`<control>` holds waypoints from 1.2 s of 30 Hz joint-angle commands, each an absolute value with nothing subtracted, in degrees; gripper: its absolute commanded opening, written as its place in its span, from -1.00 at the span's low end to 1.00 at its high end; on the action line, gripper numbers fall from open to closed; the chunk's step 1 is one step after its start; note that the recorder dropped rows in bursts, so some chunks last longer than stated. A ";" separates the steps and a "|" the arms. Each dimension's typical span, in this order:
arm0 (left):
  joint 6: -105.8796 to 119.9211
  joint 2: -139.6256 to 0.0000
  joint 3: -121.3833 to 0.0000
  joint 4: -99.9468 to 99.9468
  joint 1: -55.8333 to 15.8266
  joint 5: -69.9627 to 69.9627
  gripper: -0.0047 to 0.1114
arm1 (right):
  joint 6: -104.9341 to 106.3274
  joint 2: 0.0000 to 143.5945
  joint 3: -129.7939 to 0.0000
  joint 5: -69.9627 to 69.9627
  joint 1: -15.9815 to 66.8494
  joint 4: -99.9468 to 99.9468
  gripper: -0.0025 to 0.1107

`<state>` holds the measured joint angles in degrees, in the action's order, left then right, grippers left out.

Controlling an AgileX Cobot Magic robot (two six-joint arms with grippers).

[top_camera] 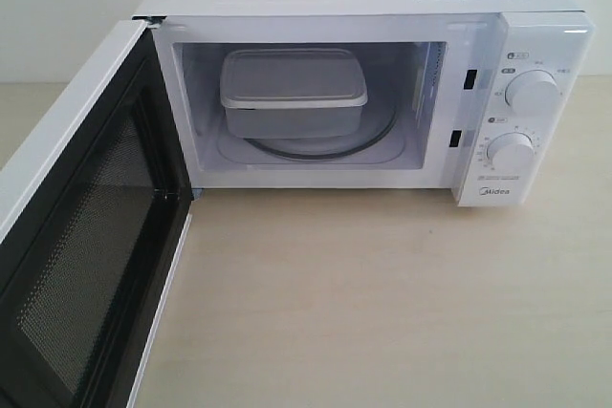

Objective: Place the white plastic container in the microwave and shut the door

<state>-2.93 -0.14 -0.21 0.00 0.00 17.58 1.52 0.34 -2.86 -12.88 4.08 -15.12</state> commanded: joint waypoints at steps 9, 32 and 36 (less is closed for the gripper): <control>-3.40 0.00 0.00 0.00 0.10 17.60 -0.84 | 1.97 0.00 0.00 -12.90 3.98 -7.32 -0.93; -3.40 0.00 0.00 0.00 0.10 17.60 -0.84 | 1.34 0.00 0.00 -18.54 3.98 1.83 -0.93; -3.40 0.00 0.00 0.00 0.10 17.60 -0.84 | 1.21 0.00 0.00 -18.54 3.98 1.83 -0.93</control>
